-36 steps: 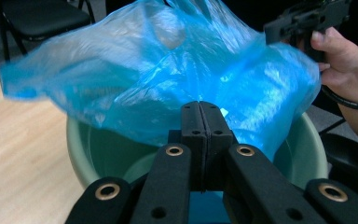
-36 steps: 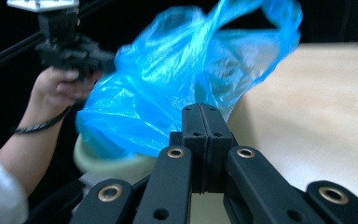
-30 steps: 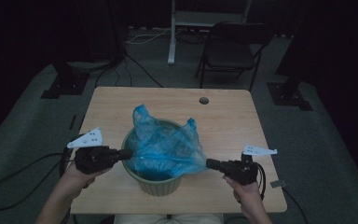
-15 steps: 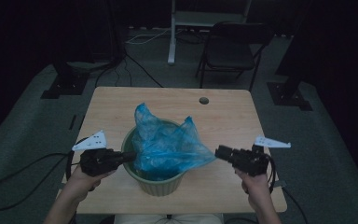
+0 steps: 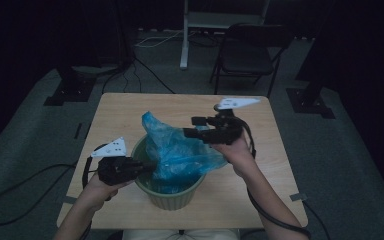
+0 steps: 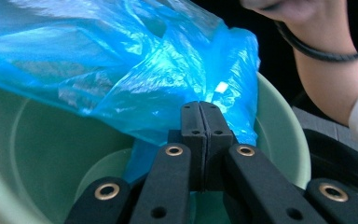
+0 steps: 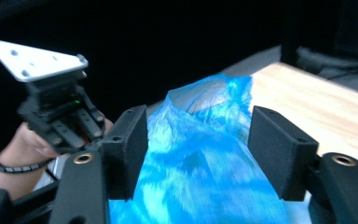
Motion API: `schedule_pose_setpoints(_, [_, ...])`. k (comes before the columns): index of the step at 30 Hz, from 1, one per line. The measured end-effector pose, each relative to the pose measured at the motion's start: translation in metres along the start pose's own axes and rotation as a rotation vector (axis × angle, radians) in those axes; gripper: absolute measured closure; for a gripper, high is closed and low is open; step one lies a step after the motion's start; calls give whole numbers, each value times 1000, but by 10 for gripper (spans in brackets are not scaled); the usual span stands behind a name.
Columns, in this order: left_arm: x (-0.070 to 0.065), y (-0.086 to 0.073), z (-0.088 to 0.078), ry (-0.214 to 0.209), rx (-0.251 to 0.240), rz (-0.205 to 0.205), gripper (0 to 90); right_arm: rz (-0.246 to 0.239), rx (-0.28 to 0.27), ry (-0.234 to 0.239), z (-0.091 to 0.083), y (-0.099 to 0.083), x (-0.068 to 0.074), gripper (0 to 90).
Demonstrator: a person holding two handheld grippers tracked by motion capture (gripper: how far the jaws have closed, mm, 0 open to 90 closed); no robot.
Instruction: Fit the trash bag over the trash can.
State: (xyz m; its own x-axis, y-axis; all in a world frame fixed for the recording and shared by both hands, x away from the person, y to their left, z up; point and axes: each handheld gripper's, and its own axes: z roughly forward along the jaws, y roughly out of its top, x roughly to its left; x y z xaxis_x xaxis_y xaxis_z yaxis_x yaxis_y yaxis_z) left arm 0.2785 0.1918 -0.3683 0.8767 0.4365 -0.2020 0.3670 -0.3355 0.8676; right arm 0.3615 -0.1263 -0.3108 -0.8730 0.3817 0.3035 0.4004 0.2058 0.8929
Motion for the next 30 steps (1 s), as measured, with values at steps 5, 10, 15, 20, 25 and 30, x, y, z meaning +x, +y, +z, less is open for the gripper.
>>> schedule_pose_setpoints(5, [0, 0, 2, -8, 2, -1, 900, -12, 102, 10, 39, 17, -7, 308])
schedule_pose_setpoints(10, [2, 0, 3, -12, -2, -6, 900, -47, 190, 25, 65, 21, -2, 252])
schedule_pose_setpoints(15, [2, 1, 4, -11, 0, -2, 900, -84, 296, 43, 88, 17, 4, 257])
schedule_pose_setpoints(20, [1, -1, 1, -7, -10, -6, 900, -108, 357, -1, 93, 12, 2, 803])
schedule_pose_setpoints(25, [2, -3, -7, 3, -21, -11, 900, -42, 291, -43, 76, 11, -12, 900])
schedule_pose_setpoints(30, [4, -7, -21, 29, -40, -20, 900, 7, 195, -86, 47, 9, -24, 900])
